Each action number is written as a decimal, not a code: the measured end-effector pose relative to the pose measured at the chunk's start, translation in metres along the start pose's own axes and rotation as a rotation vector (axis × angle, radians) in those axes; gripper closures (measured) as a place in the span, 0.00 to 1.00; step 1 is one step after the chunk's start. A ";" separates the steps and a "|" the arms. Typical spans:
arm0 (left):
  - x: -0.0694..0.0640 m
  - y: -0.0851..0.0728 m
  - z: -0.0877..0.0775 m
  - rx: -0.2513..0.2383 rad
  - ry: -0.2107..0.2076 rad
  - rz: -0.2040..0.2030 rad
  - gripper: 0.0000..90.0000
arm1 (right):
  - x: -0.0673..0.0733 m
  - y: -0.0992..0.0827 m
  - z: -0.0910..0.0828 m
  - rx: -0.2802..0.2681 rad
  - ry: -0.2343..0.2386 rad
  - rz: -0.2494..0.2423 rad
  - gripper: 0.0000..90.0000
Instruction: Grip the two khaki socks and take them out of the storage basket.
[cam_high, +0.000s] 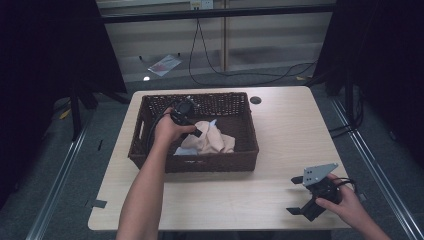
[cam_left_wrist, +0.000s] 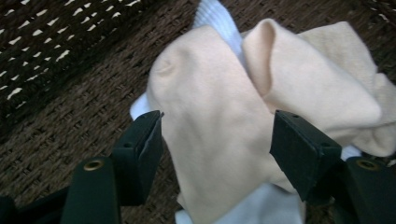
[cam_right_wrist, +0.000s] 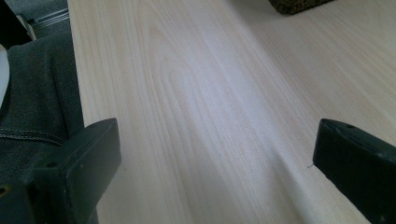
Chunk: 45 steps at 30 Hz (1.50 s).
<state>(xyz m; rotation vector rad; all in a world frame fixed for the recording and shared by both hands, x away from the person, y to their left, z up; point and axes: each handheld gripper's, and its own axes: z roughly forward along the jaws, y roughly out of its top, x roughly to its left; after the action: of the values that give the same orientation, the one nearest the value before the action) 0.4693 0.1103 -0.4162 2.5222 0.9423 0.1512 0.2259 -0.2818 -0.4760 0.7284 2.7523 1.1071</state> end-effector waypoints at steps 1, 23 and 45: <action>0.001 -0.001 0.001 0.007 -0.002 -0.009 0.40 | 0.000 0.000 0.000 0.002 -0.002 -0.001 0.01; 0.015 -0.008 0.017 0.035 -0.125 -0.083 0.98 | -0.001 0.000 0.000 -0.003 0.003 -0.002 0.01; 0.008 0.013 -0.077 -0.022 -0.157 -0.120 0.98 | -0.001 0.000 0.001 -0.009 0.004 -0.003 0.01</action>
<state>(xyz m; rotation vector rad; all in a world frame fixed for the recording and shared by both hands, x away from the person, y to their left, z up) 0.4640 0.1348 -0.3423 2.4096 1.0183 -0.0715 0.2272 -0.2817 -0.4762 0.7220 2.7494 1.1205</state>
